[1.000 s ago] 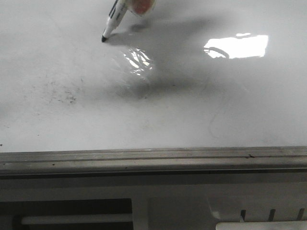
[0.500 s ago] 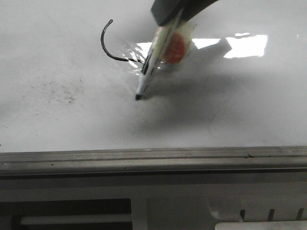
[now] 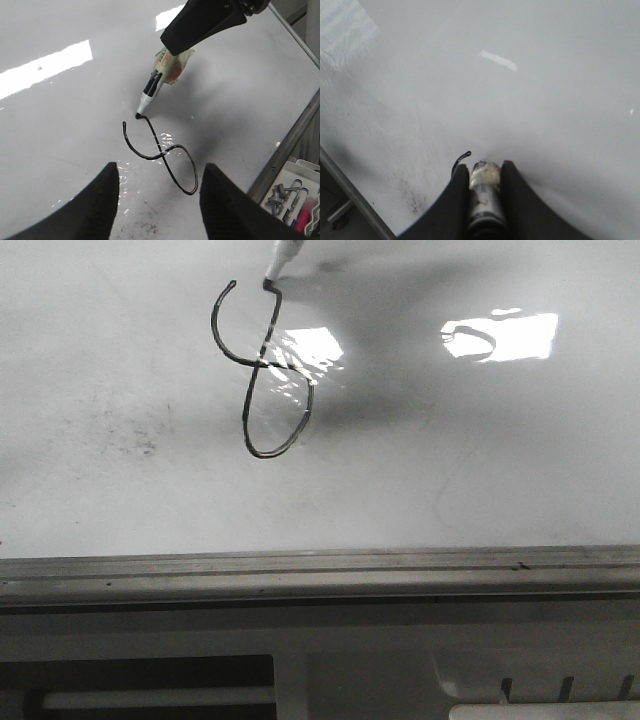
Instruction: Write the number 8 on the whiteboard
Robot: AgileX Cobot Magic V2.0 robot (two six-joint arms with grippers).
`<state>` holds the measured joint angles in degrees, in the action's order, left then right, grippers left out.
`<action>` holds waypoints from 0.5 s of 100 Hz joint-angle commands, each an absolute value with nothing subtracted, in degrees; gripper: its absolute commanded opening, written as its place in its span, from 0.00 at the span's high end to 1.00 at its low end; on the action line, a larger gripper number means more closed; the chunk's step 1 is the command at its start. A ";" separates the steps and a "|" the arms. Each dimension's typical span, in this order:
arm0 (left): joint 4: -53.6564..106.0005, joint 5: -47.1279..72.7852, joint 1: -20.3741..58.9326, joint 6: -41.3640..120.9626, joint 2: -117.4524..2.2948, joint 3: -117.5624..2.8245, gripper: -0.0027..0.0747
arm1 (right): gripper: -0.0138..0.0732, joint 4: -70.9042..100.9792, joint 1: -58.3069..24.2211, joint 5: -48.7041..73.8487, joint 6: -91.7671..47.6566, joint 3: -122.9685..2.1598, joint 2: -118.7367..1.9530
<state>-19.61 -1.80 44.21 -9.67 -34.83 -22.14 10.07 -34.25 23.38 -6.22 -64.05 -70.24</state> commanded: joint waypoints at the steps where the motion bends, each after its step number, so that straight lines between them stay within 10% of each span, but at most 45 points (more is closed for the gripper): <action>1: -19.06 -5.59 44.64 -10.35 -34.86 -23.91 0.52 | 0.91 8.87 -36.42 17.16 -6.98 -65.88 -69.38; 50: -22.33 -8.81 46.33 -10.11 -42.19 -23.91 0.52 | 0.91 8.87 -47.82 28.47 -6.98 -63.69 -66.65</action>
